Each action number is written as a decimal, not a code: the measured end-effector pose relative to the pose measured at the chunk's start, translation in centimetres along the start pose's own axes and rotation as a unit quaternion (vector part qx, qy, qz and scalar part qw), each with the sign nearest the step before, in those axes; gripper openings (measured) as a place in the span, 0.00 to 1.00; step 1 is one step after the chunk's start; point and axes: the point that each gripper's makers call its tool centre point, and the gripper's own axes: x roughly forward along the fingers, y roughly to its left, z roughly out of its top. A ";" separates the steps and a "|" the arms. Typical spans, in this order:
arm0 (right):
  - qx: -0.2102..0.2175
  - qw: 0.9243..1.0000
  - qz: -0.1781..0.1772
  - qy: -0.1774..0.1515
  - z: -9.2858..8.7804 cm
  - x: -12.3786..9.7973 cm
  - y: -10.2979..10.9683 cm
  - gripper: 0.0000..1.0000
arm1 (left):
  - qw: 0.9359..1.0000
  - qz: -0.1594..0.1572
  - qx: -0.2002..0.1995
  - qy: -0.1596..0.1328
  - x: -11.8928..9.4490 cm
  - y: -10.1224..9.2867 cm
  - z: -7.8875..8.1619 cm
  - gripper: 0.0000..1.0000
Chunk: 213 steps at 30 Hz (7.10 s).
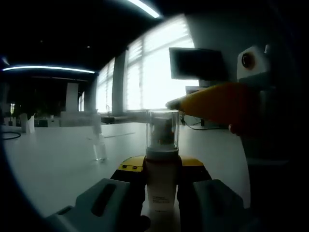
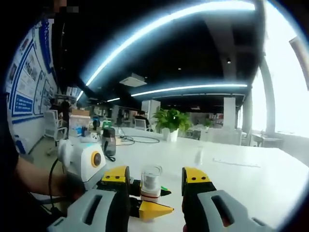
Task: Clamp pump bottle remove cover press pump head put on cover
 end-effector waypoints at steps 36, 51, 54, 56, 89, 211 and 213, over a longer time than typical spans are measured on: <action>0.024 0.994 -0.104 -0.031 -2.9 -4.6 -11.8 0.35 | 1.000 0.005 -0.009 0.001 0.0 0.4 -0.1 0.15; 0.028 0.992 -0.123 -0.029 -6.3 -6.0 -14.5 0.34 | 1.000 0.006 -0.011 0.001 0.0 0.5 -0.1 0.15; 0.021 0.992 -0.126 -0.022 -6.7 -6.0 -14.7 0.33 | 1.000 0.006 -0.012 0.001 0.0 0.4 -0.1 0.15; 0.025 0.992 -0.123 -0.022 -6.7 -6.0 -14.6 0.32 | 1.000 0.006 -0.012 0.002 0.0 0.4 -0.1 0.15; 0.047 0.992 -0.107 -0.048 -6.3 -6.6 -14.9 0.28 | 1.000 0.009 -0.026 -0.003 0.0 1.2 0.1 0.15; 0.061 0.987 -0.134 -0.057 -6.3 -7.2 -16.3 0.20 | 0.986 0.162 -0.035 0.018 22.2 7.4 -2.0 0.39; 0.060 0.988 -0.133 -0.056 -6.3 -7.1 -16.3 0.20 | 0.986 0.158 -0.042 0.019 22.0 7.4 -2.0 0.39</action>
